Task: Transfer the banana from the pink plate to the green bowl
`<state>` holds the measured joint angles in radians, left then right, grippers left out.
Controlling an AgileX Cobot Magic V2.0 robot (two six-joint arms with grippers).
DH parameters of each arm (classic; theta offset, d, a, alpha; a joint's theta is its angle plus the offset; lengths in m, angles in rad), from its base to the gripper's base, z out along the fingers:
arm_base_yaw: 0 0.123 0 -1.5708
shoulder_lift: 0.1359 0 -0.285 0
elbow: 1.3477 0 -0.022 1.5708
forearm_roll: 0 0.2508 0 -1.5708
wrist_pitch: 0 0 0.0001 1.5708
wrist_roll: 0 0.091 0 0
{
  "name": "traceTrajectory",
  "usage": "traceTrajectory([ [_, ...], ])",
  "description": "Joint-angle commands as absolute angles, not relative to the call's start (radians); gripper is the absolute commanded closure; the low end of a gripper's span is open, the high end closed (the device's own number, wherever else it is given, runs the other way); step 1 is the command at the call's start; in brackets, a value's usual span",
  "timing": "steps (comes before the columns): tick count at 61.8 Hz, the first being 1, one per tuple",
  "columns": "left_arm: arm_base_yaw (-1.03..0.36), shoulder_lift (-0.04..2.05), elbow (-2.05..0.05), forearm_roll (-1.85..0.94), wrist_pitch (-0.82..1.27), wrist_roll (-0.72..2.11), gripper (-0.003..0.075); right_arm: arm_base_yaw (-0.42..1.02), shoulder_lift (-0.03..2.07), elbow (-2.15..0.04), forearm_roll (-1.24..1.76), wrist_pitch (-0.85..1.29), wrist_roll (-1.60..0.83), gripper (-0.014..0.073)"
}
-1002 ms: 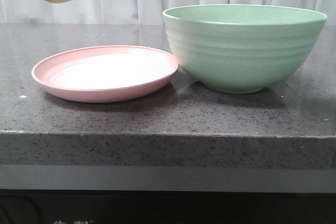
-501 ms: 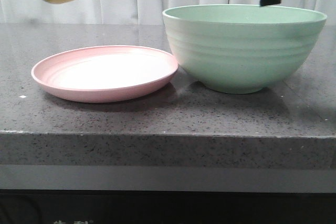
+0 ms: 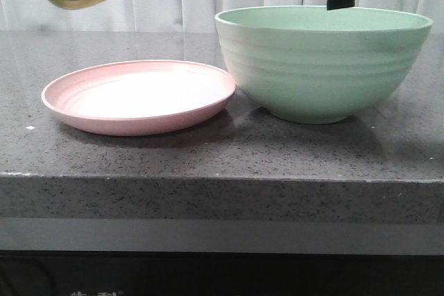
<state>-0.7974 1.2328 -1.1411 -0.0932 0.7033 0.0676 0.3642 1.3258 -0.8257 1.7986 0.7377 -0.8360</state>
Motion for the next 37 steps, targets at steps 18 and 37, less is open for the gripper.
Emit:
traceTrajectory([
  [18,-0.804,1.200,-1.217,-0.044,0.662,0.056,0.0137,0.203,1.303,-0.974,1.734,0.763,-0.865,0.0481],
  [37,-0.701,1.167,-1.218,-0.048,0.686,0.038,0.0141,0.035,1.360,-1.336,1.119,0.764,-0.853,0.0481],
])
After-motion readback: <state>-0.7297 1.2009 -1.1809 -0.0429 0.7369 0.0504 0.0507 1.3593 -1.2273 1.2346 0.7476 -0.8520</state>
